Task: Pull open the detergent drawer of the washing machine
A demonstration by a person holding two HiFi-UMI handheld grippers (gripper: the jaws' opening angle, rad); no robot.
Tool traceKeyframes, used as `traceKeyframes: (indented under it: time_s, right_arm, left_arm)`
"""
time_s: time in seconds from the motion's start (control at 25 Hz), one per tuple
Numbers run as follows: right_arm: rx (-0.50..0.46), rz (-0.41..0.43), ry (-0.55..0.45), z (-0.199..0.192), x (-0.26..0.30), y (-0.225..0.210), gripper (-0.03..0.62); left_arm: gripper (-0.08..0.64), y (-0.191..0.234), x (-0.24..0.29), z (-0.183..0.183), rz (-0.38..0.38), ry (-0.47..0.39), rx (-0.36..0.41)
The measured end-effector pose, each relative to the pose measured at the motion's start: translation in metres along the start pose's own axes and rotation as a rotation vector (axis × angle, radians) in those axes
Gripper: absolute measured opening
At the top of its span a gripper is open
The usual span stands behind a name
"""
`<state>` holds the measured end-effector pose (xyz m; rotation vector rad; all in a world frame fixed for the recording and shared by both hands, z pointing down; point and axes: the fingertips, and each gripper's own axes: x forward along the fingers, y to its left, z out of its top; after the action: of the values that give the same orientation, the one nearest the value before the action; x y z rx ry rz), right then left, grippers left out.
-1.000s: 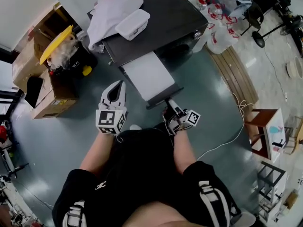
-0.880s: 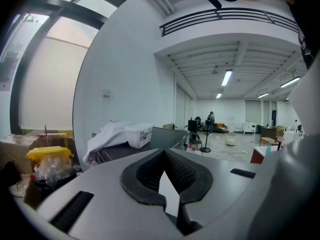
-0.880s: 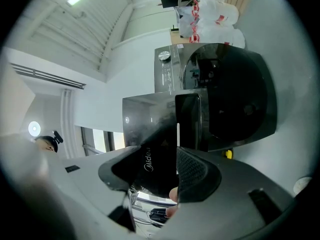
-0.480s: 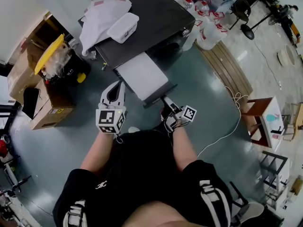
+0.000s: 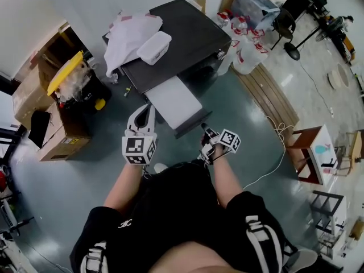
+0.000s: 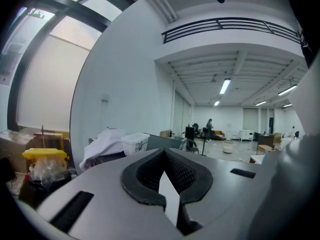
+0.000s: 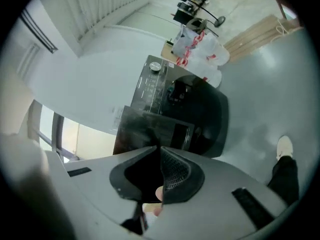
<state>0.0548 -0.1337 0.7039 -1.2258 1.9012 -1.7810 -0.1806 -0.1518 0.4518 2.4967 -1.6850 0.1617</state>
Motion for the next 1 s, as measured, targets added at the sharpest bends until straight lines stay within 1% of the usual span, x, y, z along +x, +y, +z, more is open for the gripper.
traceKeyframes:
  time_s: [0.04, 0.16, 0.28, 0.44, 0.48, 0.56, 0.64, 0.72, 0.84, 0.92, 1.0]
  right_arm:
    - [-0.045, -0.038, -0.020, 0.009, -0.004, 0.004, 0.016]
    - [-0.232, -0.168, -0.120, 0.045, -0.016, 0.019, 0.003]
    - [-0.454, -0.261, -0.206, 0.078, -0.033, 0.050, 0.003]
    - [-0.783, -0.290, -0.289, 0.119, -0.056, 0.115, 0.003]
    - [-0.852, -0.291, -0.312, 0.128, -0.061, 0.133, 0.003]
    - [-0.958, -0.265, -0.366, 0.144, -0.069, 0.172, 0.003]
    - [-1.034, -0.246, -0.448, 0.159, -0.079, 0.209, 0.003]
    - [-1.094, -0.244, -0.551, 0.175, -0.090, 0.244, 0.003]
    - [-1.150, -0.214, -0.686, 0.190, -0.103, 0.290, 0.003]
    - [-1.169, -0.175, -0.739, 0.193, -0.109, 0.313, 0.003]
    - [-1.187, -0.134, -0.755, 0.193, -0.113, 0.328, 0.003]
  left_arm:
    - [0.000, 0.001, 0.000, 0.003, 0.002, -0.004, 0.001]
    - [0.000, 0.005, 0.006, 0.009, 0.007, -0.010, 0.003]
    - [0.000, 0.006, 0.012, 0.014, 0.018, -0.008, 0.003]
    - [0.001, -0.001, 0.021, 0.029, 0.032, -0.028, 0.000]
    - [0.000, -0.003, 0.023, 0.033, 0.033, -0.034, -0.002]
    - [0.001, -0.008, 0.028, 0.039, 0.033, -0.040, -0.002]
    - [0.001, -0.016, 0.032, 0.043, 0.032, -0.041, 0.003]
    - [0.000, -0.024, 0.036, 0.048, 0.031, -0.047, 0.006]
    - [0.002, -0.034, 0.043, 0.057, 0.026, -0.066, 0.008]
    - [0.002, -0.038, 0.047, 0.064, 0.026, -0.079, 0.010]
    - [0.002, -0.041, 0.050, 0.071, 0.028, -0.090, 0.013]
